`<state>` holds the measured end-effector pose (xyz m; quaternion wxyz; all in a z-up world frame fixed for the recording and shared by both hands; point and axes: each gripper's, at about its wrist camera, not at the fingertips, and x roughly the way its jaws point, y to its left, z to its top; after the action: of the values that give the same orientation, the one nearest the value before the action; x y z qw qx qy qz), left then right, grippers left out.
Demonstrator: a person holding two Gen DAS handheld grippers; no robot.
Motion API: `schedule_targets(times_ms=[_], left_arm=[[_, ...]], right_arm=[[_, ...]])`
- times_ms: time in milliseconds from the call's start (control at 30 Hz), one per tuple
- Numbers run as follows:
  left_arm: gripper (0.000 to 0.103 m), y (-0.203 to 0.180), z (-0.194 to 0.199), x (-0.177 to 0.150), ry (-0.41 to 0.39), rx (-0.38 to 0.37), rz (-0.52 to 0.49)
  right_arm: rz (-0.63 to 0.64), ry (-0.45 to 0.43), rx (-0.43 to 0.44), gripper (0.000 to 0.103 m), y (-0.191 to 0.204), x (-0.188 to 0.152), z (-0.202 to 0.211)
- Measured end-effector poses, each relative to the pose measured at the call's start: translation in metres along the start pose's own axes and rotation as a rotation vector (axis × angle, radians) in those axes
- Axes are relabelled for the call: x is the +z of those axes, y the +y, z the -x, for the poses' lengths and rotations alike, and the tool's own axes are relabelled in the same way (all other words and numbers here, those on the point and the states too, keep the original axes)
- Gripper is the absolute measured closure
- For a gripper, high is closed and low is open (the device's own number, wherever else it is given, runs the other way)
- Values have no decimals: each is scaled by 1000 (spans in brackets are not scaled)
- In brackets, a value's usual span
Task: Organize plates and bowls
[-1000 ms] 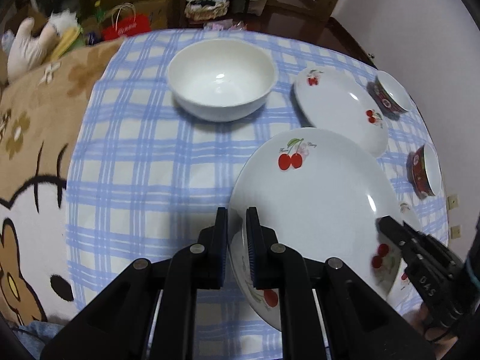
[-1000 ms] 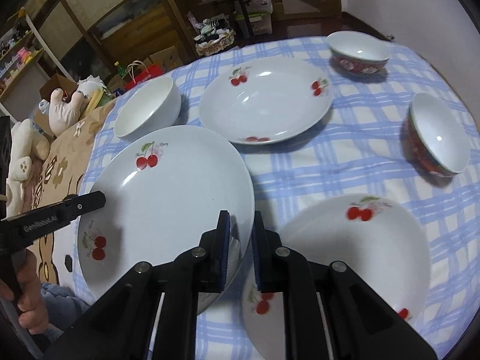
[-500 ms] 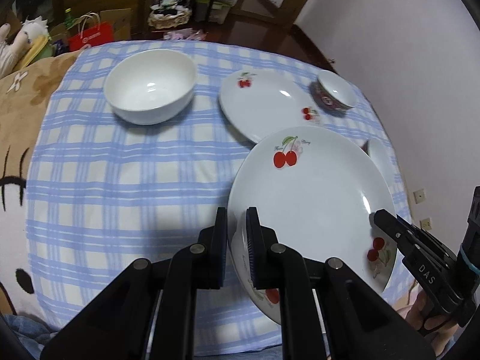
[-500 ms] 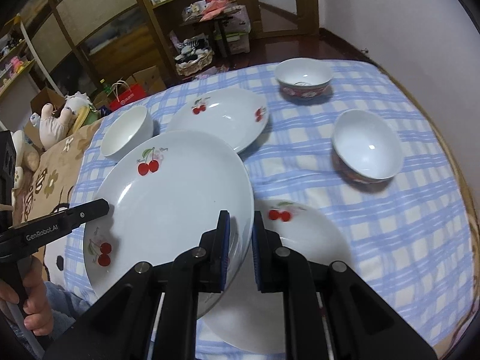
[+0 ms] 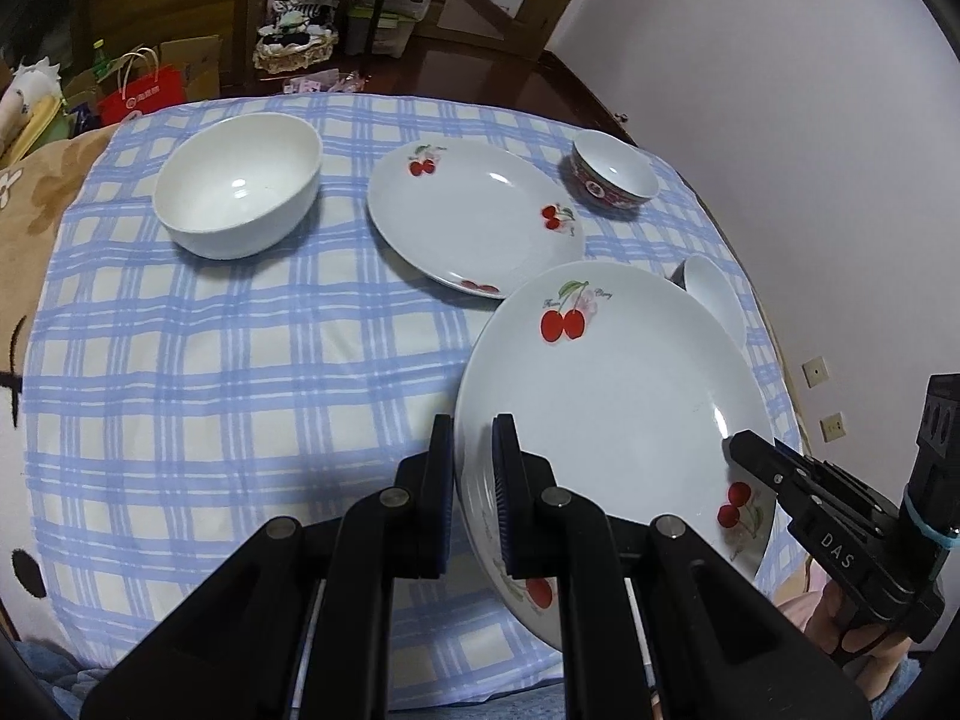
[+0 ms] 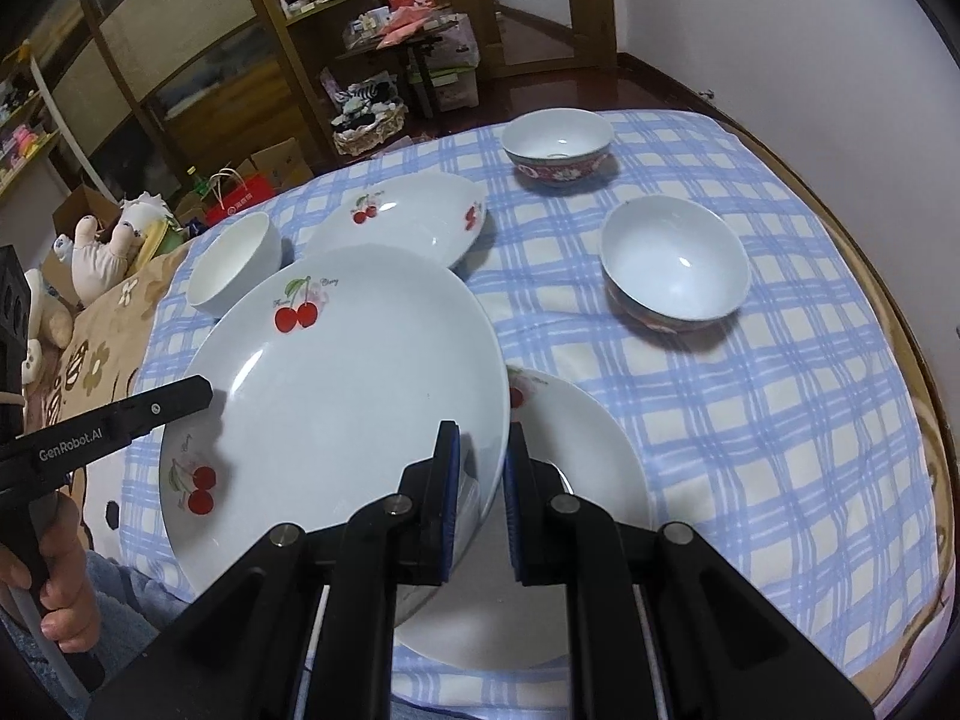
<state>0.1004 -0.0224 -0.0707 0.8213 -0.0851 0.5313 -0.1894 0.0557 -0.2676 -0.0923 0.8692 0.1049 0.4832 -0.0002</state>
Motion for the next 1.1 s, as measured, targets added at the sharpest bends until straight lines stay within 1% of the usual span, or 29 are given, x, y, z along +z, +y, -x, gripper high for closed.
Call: schedule_targets(times_ms=[333, 433, 600, 700, 1100], left_arm=[[91, -31, -13, -7, -6, -32, -92], [91, -39, -16, -9, -4, -42, -103], [91, -45, -31, -11, 31, -37, -105], [91, -47, -41, -13, 54, -19, -113], [91, -50, -67, -23, 118, 25, -145]], right_arm=[[-85, 18, -17, 88, -34, -12, -4], [-106, 25, -23, 88, -44, -15, -6], [-126, 31, -26, 88, -57, -19, -11], [-135, 36, -17, 88, -62, -22, -15], [-152, 62, -24, 88, -71, -29, -29]])
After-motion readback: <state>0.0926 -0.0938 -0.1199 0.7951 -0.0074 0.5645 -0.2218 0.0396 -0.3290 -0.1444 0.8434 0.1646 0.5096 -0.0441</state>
